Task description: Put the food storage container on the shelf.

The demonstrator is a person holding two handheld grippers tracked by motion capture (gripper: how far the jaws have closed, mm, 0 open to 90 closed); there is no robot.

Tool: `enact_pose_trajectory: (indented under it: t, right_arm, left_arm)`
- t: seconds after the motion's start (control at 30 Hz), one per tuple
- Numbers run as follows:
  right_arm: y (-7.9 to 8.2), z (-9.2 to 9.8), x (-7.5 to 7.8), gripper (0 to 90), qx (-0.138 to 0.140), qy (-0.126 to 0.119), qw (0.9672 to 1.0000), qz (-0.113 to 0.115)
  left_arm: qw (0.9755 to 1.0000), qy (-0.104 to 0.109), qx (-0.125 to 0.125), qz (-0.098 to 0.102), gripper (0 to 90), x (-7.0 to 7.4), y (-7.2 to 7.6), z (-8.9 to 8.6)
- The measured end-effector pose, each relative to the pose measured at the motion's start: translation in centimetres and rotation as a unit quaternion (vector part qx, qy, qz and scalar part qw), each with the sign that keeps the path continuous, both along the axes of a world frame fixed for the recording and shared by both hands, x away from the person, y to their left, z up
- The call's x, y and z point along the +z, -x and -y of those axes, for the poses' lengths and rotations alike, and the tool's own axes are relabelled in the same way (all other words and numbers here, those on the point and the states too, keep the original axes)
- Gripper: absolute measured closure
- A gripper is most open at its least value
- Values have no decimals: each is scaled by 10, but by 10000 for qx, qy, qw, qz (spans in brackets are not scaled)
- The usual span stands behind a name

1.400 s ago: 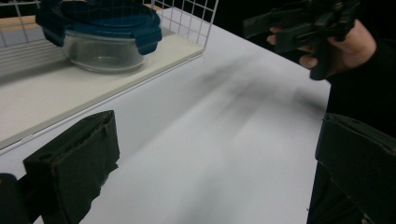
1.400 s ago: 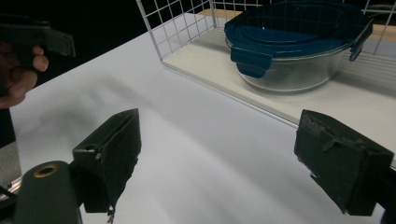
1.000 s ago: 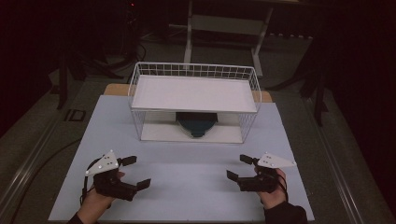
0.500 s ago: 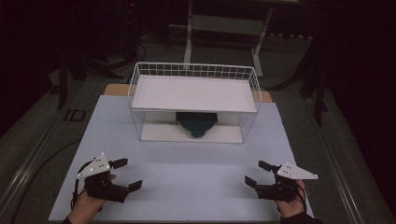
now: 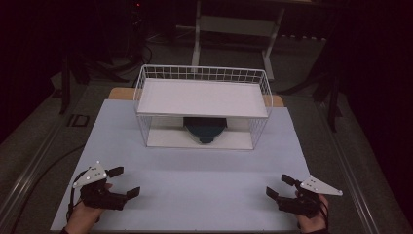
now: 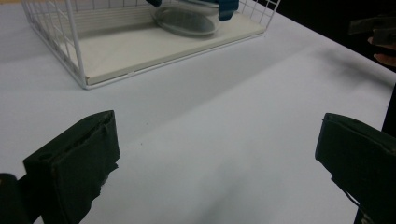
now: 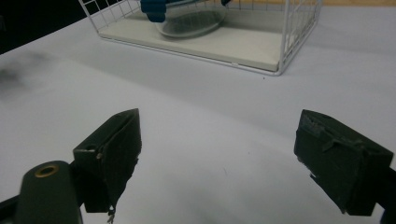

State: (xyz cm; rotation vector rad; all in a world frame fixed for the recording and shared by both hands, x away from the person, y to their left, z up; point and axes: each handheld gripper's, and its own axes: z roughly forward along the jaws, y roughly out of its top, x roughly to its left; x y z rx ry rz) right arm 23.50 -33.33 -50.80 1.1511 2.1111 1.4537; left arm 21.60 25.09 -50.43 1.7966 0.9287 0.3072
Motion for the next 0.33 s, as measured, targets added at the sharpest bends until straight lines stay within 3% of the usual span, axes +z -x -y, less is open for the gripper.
enact_pose_trajectory:
  t: [0.33]
  right_arm:
    - [-4, 1, -7, 147, -63, -124, 9998, -168]
  left_arm:
    - [9999, 61, 86, -54, 0, -3, -1, -1]
